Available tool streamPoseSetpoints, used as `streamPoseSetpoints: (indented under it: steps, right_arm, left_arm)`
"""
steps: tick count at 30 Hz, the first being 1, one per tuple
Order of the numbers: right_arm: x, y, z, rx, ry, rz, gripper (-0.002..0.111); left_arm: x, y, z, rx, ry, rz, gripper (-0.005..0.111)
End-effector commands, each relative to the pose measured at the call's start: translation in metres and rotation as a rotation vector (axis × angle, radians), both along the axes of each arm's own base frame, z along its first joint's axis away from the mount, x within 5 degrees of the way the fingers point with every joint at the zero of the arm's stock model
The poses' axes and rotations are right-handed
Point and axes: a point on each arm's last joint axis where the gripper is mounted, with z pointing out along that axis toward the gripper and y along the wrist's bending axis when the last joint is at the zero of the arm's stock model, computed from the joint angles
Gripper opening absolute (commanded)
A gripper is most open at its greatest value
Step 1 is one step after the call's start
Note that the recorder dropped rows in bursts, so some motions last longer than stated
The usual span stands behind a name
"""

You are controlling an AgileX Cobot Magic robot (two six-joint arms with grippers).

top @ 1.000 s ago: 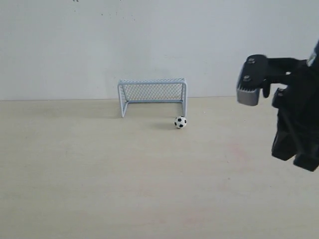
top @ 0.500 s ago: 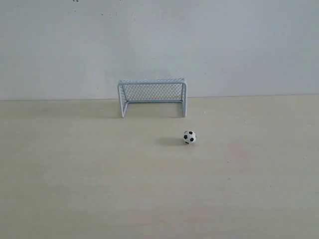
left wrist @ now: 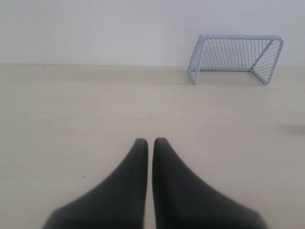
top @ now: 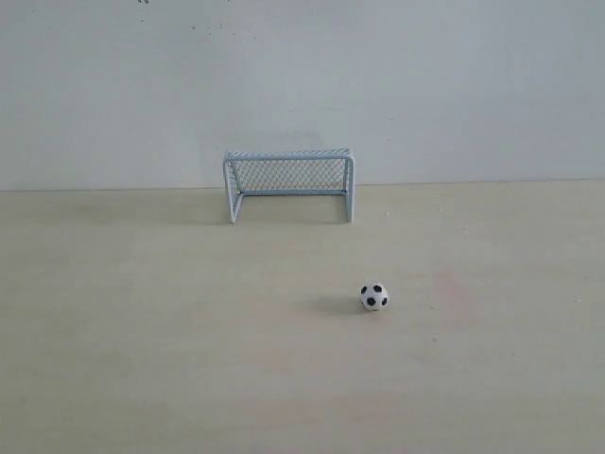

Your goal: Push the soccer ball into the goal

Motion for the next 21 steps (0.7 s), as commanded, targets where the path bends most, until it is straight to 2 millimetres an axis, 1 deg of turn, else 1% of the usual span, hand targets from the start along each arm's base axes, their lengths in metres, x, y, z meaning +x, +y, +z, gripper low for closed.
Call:
streamPoseSetpoints:
  steps: [1,5,7,11,16,21]
  right_arm:
    - [-0.033,-0.005,-0.007,0.109,-0.19,-0.032,0.0]
    - [-0.058,-0.007,-0.014,0.207,-0.286,-0.044,0.0]
    - [-0.07,-0.008,-0.011,0.237,-0.334,-0.048,0.0]
    - [-0.086,-0.01,-0.008,0.247,-0.396,-0.042,0.0]
    - [-0.095,-0.011,-0.007,0.256,-0.432,-0.039,0.0]
    - [-0.096,-0.012,-0.007,0.256,-0.433,-0.039,0.0]
  left_arm:
    - [0.0,0.0,-0.001,-0.006,0.001,0.005,0.004]
    - [0.0,0.0,-0.001,-0.006,0.001,0.005,0.004]
    - [0.0,0.0,-0.001,-0.006,0.001,0.005,0.004]
    - [0.0,0.0,-0.001,-0.006,0.001,0.005,0.004]
    - [0.0,0.0,-0.001,-0.006,0.001,0.005,0.004]
    - [0.0,0.0,-0.001,-0.006,0.001,0.005,0.004]
